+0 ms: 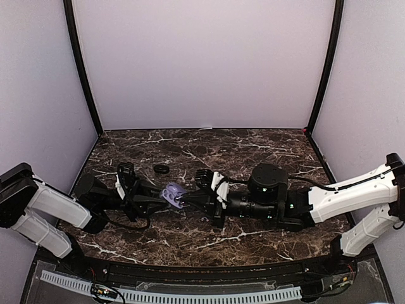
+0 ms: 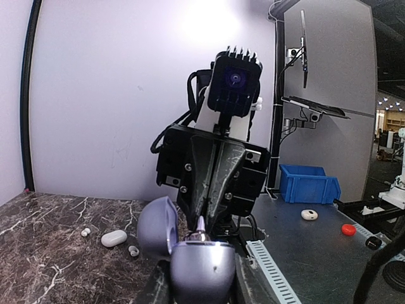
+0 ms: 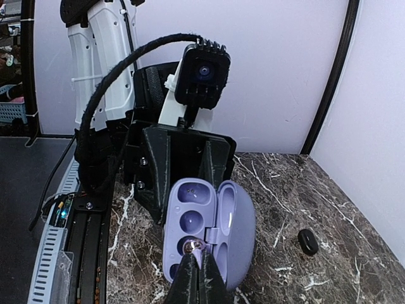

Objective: Insert the wireless bluetooth earbuds into the charging case
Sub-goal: Place the right earbud in the right side groove of the charging case.

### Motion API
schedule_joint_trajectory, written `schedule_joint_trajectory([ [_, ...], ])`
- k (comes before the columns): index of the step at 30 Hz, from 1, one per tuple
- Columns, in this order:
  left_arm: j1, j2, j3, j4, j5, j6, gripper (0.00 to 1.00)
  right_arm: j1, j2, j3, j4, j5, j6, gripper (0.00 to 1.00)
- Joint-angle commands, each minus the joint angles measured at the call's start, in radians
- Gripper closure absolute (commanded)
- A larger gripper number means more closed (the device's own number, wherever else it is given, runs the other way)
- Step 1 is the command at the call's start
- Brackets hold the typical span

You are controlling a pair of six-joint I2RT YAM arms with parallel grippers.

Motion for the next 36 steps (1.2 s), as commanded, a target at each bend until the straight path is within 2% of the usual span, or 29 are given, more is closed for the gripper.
schedule_joint_trajectory([
  [1, -0.007, -0.03, -0.001, 0.122, 0.004, 0.006, 0.82, 0.013, 0.003, -0.009, 0.074, 0.0, 0.02, 1.0],
  [36, -0.006, -0.03, -0.009, 0.194, -0.014, -0.032, 0.82, 0.016, 0.027, -0.023, 0.104, -0.004, 0.022, 1.0],
])
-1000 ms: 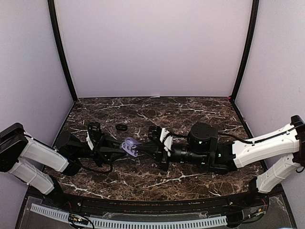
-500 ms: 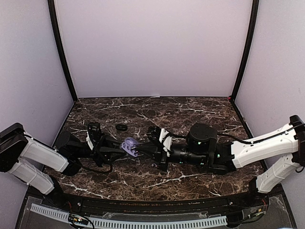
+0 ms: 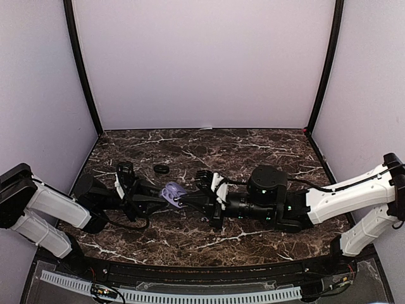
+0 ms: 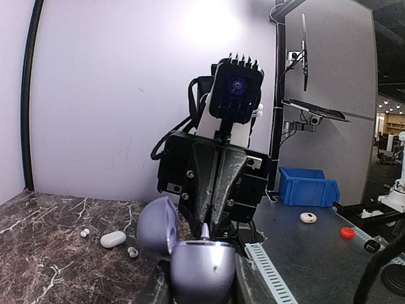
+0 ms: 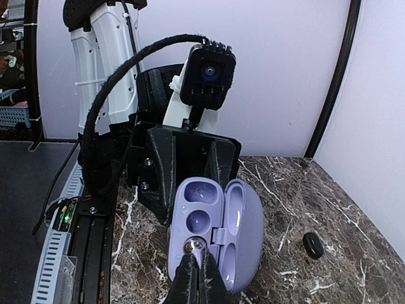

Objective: Insert the wireless bluetooth earbuds into the charging case
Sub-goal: Place the right earbud in the right side groove of the charging case.

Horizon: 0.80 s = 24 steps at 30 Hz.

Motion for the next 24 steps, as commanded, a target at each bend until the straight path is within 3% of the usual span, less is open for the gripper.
schedule_joint_trajectory([
  [1, -0.005, -0.021, -0.007, 0.191, -0.007, -0.018, 0.82, 0.014, 0.01, -0.012, 0.051, 0.009, 0.005, 1.0],
  [24, -0.008, -0.029, 0.013, 0.163, 0.032, -0.024, 0.82, 0.013, 0.028, 0.005, 0.024, 0.023, -0.004, 1.0],
])
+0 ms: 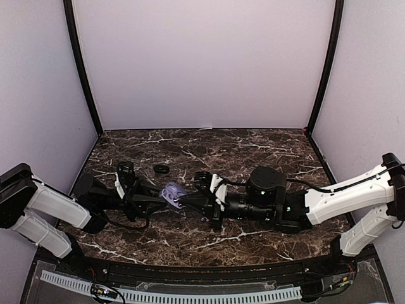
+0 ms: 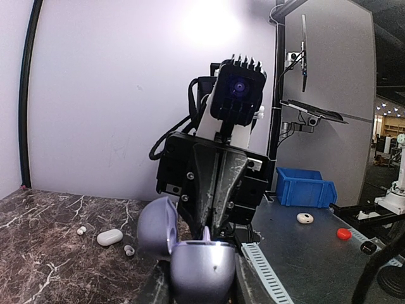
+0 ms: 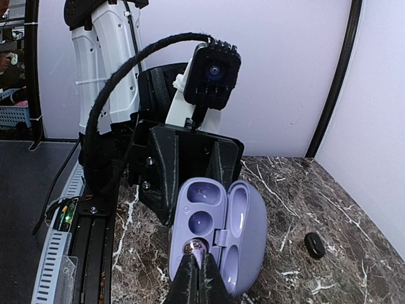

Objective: Insert the wireless bluetooth earbuds into the charging case
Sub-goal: Place the right earbud in the right side groove of the charging case.

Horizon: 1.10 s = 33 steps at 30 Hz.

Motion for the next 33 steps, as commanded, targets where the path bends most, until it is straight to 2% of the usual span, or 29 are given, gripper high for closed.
schedule_joint_trajectory([
  [1, -0.008, -0.029, 0.013, 0.164, 0.024, -0.004, 0.83, 0.009, 0.019, 0.006, 0.014, 0.012, -0.003, 1.0],
  [10, -0.01, -0.032, 0.013, 0.165, 0.023, -0.004, 0.82, 0.009, 0.046, 0.029, -0.011, -0.001, -0.011, 1.0],
  [20, -0.01, -0.044, 0.0, 0.158, 0.02, 0.003, 0.82, 0.011, 0.009, 0.011, -0.003, 0.014, -0.012, 0.87],
  [22, -0.01, -0.046, -0.004, 0.155, 0.016, 0.008, 0.82, 0.011, -0.014, -0.003, 0.006, 0.017, -0.013, 0.81],
  [33, -0.01, -0.05, -0.023, 0.138, -0.007, 0.032, 0.82, 0.01, -0.114, -0.077, 0.028, 0.041, 0.001, 0.73],
])
